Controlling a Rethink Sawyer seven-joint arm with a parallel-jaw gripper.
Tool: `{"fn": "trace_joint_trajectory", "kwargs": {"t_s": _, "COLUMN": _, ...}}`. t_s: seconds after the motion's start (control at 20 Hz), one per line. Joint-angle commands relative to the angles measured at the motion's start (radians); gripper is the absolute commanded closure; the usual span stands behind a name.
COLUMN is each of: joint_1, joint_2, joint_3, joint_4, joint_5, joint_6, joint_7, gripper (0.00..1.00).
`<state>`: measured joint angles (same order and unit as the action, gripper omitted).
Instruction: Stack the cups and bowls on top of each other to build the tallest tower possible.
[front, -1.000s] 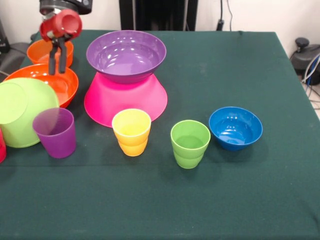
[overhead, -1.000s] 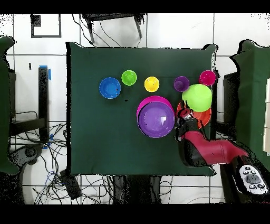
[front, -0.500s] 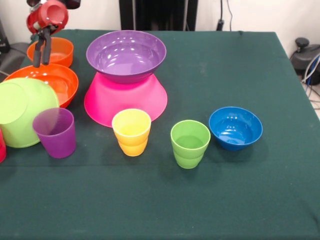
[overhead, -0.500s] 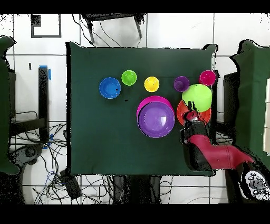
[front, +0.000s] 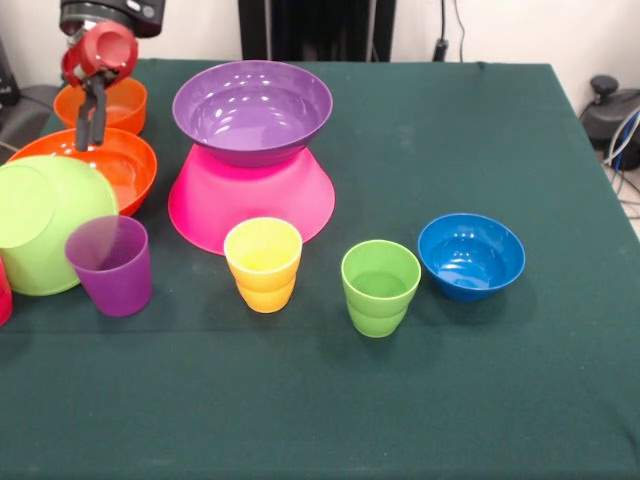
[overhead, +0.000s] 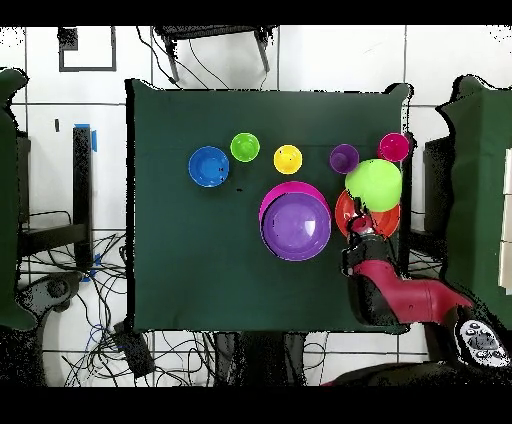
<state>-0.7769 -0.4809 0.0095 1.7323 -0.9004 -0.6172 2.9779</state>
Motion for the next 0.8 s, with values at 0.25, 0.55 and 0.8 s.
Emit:
{"fn": "trace_joint_trajectory", "kwargs": {"t_s": 0.25, "joint_1": -0.017, "joint_2": 0.140, "joint_3": 0.061, "joint_4": -0.074, "joint_5": -0.004, "joint_6": -0.106, "joint_7": 0.015, "gripper": 0.00}}
{"fn": "trace_joint_trajectory", "kwargs": {"t_s": 0.55, "joint_1": -0.032, "joint_2": 0.113, "joint_3": 0.075, "joint_4": -0.097, "joint_5": -0.053, "joint_6": -0.070, "joint_7": 0.060, "gripper": 0.00}}
{"fn": "trace_joint_trajectory", "kwargs": {"t_s": 0.8, "joint_1": -0.034, "joint_2": 0.113, "joint_3": 0.079, "joint_4": -0.112, "joint_5": -0.049, "joint_6": -0.072, "joint_7": 0.057, "gripper": 0.00}}
